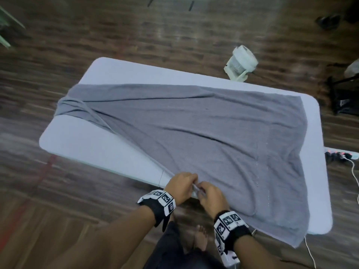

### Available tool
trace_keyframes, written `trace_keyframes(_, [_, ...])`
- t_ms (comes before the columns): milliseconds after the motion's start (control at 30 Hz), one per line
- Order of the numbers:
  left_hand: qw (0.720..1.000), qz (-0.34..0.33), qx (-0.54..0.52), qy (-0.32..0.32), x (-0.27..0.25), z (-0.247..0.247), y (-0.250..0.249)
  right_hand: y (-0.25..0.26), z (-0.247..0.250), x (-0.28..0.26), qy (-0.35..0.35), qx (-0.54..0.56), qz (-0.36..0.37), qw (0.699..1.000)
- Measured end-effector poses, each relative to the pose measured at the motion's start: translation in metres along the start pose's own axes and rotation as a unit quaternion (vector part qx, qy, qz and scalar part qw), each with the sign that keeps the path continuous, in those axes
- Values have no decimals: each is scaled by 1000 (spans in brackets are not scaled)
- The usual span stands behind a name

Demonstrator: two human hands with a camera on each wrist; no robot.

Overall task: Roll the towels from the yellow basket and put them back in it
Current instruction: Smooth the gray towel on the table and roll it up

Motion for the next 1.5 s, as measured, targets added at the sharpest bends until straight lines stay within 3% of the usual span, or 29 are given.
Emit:
trace_keyframes(100, [999,3,11,45,-1,4,13,-1,-1,2,-2,11,-9,1000])
trace_keyframes(200, [990,1,110,85,-2,17,36,-9,-1,0,3,12,-6,1000])
trace_keyframes(300, [984,19,159,82,-11,40,65,-15,-2,-3,23,-9,-6,1000])
trace_keyframes(433, [986,66,135,75,-32,65,94,-14,-7,-3,68,-54,-6,996])
trace_keyframes(600, [990,76,107,53,-47,71,99,53,-16,18,68,-53,73,994])
trace_keyframes(733, [990,67,119,40,-52,73,94,111,-26,42,93,-52,84,991])
trace_keyframes(833, [989,77,123,35,-61,78,95,124,-28,46,115,-81,76,987])
trace_keyframes(933, [986,86,126,72,-77,69,102,126,-37,39,150,-108,99,978])
trace_keyframes(1000, [991,78,79,80,-89,59,107,130,-45,36,187,-134,114,966])
trace_keyframes(1100, [999,20,27,23,-102,58,124,144,-50,42,200,-149,118,961])
trace_keyframes(1167, [999,23,19,-39,-109,72,143,160,-46,52,178,-136,113,968])
trace_keyframes(1333, [985,89,28,-146,-125,136,202,225,-50,93,155,-115,146,970])
trace_keyframes(1500, [970,173,86,-147,-118,198,268,306,-74,133,149,-108,205,961])
Point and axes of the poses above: each hand's wrist, its own x-axis towards the middle knuckle, its own z-axis out of the back of the hand, y = z × x, the point moved 4 cm from there along x, towards the middle knuckle, and after that the axes turned 13 degrees about -x, right-handed, at the moved point
